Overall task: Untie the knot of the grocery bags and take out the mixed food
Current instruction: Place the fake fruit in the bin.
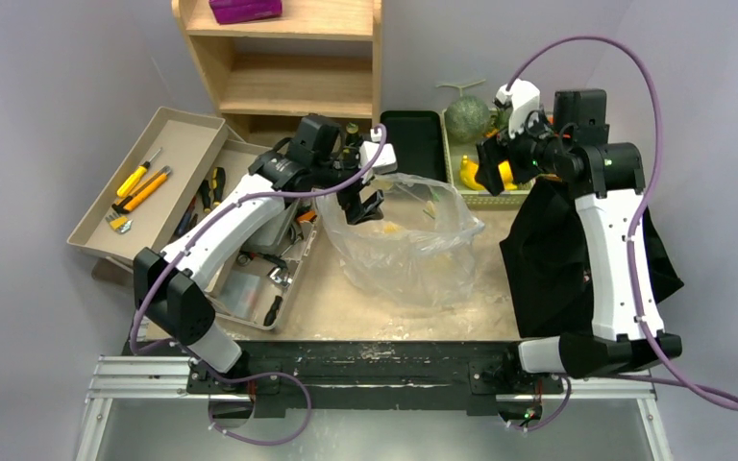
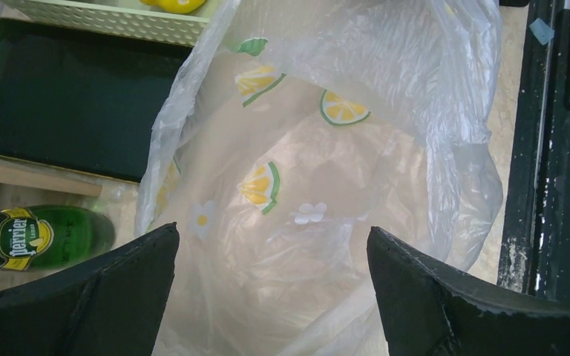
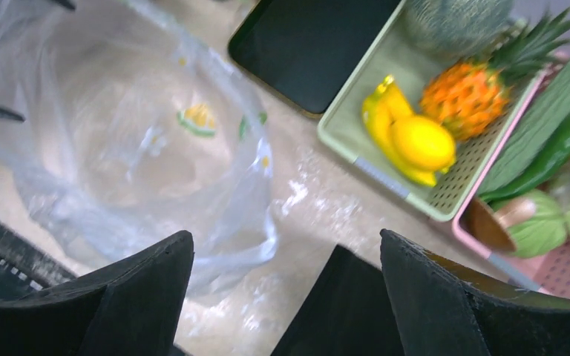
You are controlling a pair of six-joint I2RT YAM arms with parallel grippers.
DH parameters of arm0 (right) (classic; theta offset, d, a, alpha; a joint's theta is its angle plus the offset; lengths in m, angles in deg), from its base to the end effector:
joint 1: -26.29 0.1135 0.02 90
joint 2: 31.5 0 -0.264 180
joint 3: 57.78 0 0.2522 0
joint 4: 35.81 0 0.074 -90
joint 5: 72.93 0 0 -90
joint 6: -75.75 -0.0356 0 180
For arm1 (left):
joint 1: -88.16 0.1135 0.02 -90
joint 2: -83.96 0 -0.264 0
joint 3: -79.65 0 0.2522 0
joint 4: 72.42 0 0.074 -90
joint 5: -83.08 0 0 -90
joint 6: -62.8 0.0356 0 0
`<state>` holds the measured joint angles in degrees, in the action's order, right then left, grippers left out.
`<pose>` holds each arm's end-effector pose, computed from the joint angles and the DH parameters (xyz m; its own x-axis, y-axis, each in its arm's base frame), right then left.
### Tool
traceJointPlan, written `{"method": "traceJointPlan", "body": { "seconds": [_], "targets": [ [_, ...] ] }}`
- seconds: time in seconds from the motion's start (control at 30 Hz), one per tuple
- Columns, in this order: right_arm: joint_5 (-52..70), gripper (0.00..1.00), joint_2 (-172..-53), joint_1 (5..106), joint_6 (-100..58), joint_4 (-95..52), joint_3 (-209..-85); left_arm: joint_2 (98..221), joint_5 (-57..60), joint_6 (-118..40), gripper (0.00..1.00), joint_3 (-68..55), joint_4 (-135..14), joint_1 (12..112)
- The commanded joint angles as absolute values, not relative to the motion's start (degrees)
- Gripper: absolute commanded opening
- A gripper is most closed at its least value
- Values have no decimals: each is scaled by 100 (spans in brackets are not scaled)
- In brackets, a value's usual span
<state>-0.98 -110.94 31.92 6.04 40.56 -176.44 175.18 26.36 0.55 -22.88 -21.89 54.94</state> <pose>0.2507 0.0358 0.4674 -0.4461 -0.3753 -0.8125 -0.5264 0.8442 -0.1009 0.2849 -0.2099 0.3613 -0.0893 0.5238 -0.8472 0.9664 0.2515 0.0537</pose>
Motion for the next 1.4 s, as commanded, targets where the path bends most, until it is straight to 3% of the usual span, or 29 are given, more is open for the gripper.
{"method": "traceJointPlan", "body": {
  "seconds": [0.0, 0.2, 0.3, 0.4, 0.67, 0.87, 1.03, 1.13, 1.2, 1.23, 1.27, 1.3, 1.37],
  "targets": [
    [-142, 91, -10948, 3196, 555, 4582, -17400, 17464, 3005, -217, 93, -2569, -2852, 5328],
    [1293, 91, -10762, 3161, -742, 3690, -18142, 18130, 3214, -216, 94, -3384, -3771, 4522],
    [2233, 92, -11319, 3081, -537, 4681, -19107, 18739, 3201, -367, 93, -4146, -3807, 4317],
    [2608, 95, -11448, 2802, -138, 5709, -19303, 18955, 3032, -670, 93, -4430, -3884, 4315],
    [2829, 99, -10744, 2642, 570, 6415, -17850, 18632, 2821, -909, 93, -3561, -4356, 4309],
    [2758, 99, -10463, 2393, 762, 6130, -16133, 18337, 2396, -1014, 94, -3123, -4267, 4479],
    [2632, 98, -10449, 2186, 895, 5753, -15585, 18079, 2354, -930, 94, -2871, -4119, 4593],
    [2243, 81, -10559, 2001, 914, 5732, -15508, 18006, 2300, -883, 94, -2769, -4100, 4620],
    [1858, 52, -10606, 1922, 894, 5719, -15620, 17984, 2279, -883, 94, -2738, -4099, 4631],
    [1750, 34, -10607, 1906, 852, 5671, -15697, 17985, 2275, -887, 94, -2732, -4099, 4634],
    [1631, 11, -10593, 1900, 824, 5603, -15770, 17985, 2266, -885, 94, -2728, -4099, 4640],
    [1582, 0, -10570, 1900, 786, 5495, -15861, 17990, 2269, -891, 94, -2728, -4104, 4641],
    [1626, 0, -10471, 1899, 719, 5213, -16028, 17985, 2262, -884, 94, -2734, -4099, 4655]
  ]
}}
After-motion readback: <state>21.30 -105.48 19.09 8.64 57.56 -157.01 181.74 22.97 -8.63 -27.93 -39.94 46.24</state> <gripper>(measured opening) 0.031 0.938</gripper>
